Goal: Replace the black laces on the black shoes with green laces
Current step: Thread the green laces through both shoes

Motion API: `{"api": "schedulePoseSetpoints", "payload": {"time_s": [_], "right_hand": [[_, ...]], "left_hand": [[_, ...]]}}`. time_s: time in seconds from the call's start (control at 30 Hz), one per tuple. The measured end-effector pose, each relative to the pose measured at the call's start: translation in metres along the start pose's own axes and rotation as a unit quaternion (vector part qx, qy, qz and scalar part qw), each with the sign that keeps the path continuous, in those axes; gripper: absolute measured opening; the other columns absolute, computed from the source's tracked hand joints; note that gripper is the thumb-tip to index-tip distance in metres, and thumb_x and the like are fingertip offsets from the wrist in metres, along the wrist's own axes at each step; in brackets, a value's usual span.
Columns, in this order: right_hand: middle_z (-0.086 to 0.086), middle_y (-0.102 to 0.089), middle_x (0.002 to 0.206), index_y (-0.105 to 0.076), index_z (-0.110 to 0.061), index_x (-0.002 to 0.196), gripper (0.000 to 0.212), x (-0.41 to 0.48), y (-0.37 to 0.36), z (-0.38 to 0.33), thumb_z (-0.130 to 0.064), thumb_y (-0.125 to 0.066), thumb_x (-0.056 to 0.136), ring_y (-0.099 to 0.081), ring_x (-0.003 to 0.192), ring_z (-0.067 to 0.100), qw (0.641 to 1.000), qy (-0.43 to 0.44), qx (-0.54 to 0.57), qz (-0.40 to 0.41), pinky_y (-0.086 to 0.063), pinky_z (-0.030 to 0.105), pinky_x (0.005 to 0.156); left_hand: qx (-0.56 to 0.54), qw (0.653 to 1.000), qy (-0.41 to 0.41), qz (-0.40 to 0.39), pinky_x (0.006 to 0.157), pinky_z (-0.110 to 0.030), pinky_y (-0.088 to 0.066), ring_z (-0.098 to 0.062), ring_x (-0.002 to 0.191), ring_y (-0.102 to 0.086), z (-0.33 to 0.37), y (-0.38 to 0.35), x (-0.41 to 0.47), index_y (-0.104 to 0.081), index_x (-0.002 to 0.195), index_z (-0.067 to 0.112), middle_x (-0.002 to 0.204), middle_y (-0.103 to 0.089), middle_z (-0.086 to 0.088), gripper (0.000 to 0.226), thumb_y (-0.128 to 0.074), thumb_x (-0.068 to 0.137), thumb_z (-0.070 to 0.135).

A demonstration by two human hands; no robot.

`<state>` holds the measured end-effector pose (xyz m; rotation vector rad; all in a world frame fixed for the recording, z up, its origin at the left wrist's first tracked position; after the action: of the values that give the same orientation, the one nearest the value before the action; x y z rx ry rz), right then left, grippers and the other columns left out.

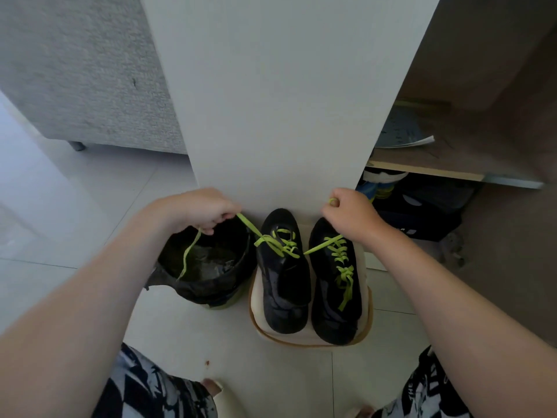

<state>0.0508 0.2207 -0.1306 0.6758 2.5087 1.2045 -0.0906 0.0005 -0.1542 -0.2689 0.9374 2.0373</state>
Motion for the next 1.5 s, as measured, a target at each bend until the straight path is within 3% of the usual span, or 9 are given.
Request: {"api": "schedulePoseSetpoints", "payload": {"time_s": [0.13, 0.27, 0.37, 0.6, 0.83, 1.07, 1.17, 1.33, 1.5], "right_hand": [[0.001, -0.059, 0.099, -0.046, -0.018, 0.106, 0.032, -0.016, -0.046, -0.011, -0.038, -0.063, 0.087, -0.057, 0.092, 0.024, 0.973, 0.043, -0.184, -0.136, -0.047, 0.037, 0.077], [0.004, -0.061, 0.111, -0.051, -0.019, 0.111, 0.044, -0.023, -0.063, -0.014, -0.047, -0.069, 0.082, -0.059, 0.102, 0.028, 0.941, 0.062, -0.288, -0.169, -0.048, 0.040, 0.086], [-0.002, -0.060, 0.101, -0.050, -0.024, 0.097, 0.030, -0.024, -0.061, -0.008, -0.049, -0.065, 0.090, -0.055, 0.091, 0.023, 0.954, 0.030, -0.239, -0.178, -0.043, 0.035, 0.074], [0.006, -0.050, 0.067, -0.049, -0.011, 0.099, 0.014, -0.016, 0.069, 0.025, -0.001, -0.051, 0.090, -0.048, 0.057, 0.023, 0.926, -0.078, -0.344, 0.136, -0.032, 0.028, 0.047], [0.005, -0.059, 0.083, -0.042, -0.010, 0.112, 0.025, -0.025, 0.001, -0.020, -0.015, -0.053, 0.091, -0.048, 0.058, 0.021, 0.926, 0.086, -0.367, 0.018, -0.031, 0.029, 0.045], [0.005, -0.060, 0.114, -0.066, -0.018, 0.115, 0.030, -0.029, -0.029, -0.009, -0.040, -0.055, 0.097, -0.050, 0.113, 0.028, 0.856, 0.052, -0.514, -0.028, -0.037, 0.044, 0.092], [0.004, -0.057, 0.119, -0.058, -0.021, 0.118, 0.029, -0.032, -0.036, -0.027, -0.020, -0.058, 0.089, -0.052, 0.114, 0.027, 0.910, 0.107, -0.400, -0.013, -0.041, 0.043, 0.095], [-0.002, -0.062, 0.121, -0.059, -0.023, 0.132, 0.040, -0.050, -0.086, -0.020, -0.020, -0.062, 0.092, -0.059, 0.115, 0.020, 0.970, 0.051, -0.110, -0.209, -0.045, 0.026, 0.086], [-0.013, -0.057, 0.092, -0.073, -0.021, 0.112, 0.019, -0.037, -0.071, -0.025, -0.025, -0.064, 0.096, -0.057, 0.093, 0.011, 0.971, 0.067, -0.137, -0.183, -0.040, 0.022, 0.078]], "left_hand": [[-0.184, 0.981, -0.033, 0.053, 0.056, -0.028, -0.051, -0.011, 0.047, -0.039, 0.016, -0.036, -0.003, -0.048, 0.068, 0.016, 0.058, -0.037, 0.000, 0.025, -0.058, 0.092, 0.016], [0.114, 0.989, -0.043, 0.082, 0.062, -0.023, -0.048, -0.011, 0.076, -0.060, 0.004, -0.082, 0.004, -0.058, 0.090, 0.013, 0.086, -0.059, 0.002, 0.053, -0.087, 0.059, 0.045], [0.108, 0.992, 0.004, 0.067, 0.074, -0.034, -0.057, -0.022, 0.099, -0.058, -0.026, -0.105, 0.008, -0.043, 0.117, 0.010, 0.111, -0.051, -0.005, 0.086, -0.092, 0.054, 0.041], [0.007, 0.998, 0.052, 0.029, 0.070, -0.039, -0.062, -0.025, 0.091, -0.065, -0.052, -0.103, 0.016, -0.044, 0.106, 0.016, 0.099, -0.062, -0.008, 0.068, -0.094, 0.059, 0.022], [0.026, 0.999, 0.022, -0.025, 0.054, -0.027, -0.056, -0.022, 0.073, -0.071, -0.032, -0.113, 0.013, -0.043, 0.098, 0.021, 0.091, -0.067, -0.010, 0.054, -0.088, 0.071, 0.030], [0.203, 0.979, 0.027, 0.010, 0.060, -0.029, -0.041, -0.023, 0.060, -0.051, 0.000, -0.055, 0.004, -0.056, 0.072, 0.013, 0.064, -0.052, -0.003, 0.046, -0.052, 0.093, 0.053], [0.253, 0.963, 0.085, -0.036, 0.049, -0.025, -0.036, -0.018, 0.046, -0.042, -0.015, -0.031, -0.007, -0.056, 0.065, 0.016, 0.054, -0.049, -0.001, 0.040, -0.050, 0.097, 0.040], [0.490, 0.855, 0.132, -0.112, 0.085, -0.030, -0.050, -0.018, 0.090, -0.060, -0.039, -0.041, -0.030, -0.067, 0.115, 0.008, 0.098, -0.066, -0.001, 0.026, -0.060, 0.094, 0.022], [0.223, 0.972, -0.074, -0.014, 0.099, -0.033, -0.048, -0.020, 0.114, -0.059, -0.002, -0.090, 0.000, -0.049, 0.139, 0.018, 0.123, -0.064, -0.002, 0.053, -0.059, 0.088, 0.015]]}}
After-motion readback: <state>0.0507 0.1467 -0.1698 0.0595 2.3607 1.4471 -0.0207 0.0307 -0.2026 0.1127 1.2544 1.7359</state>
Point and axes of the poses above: each hand's wrist, its own x-axis towards the middle knuckle, its own y-axis out of the back of the hand, z = x × y, the point moved 10 cm from there along x, towards the middle knuckle
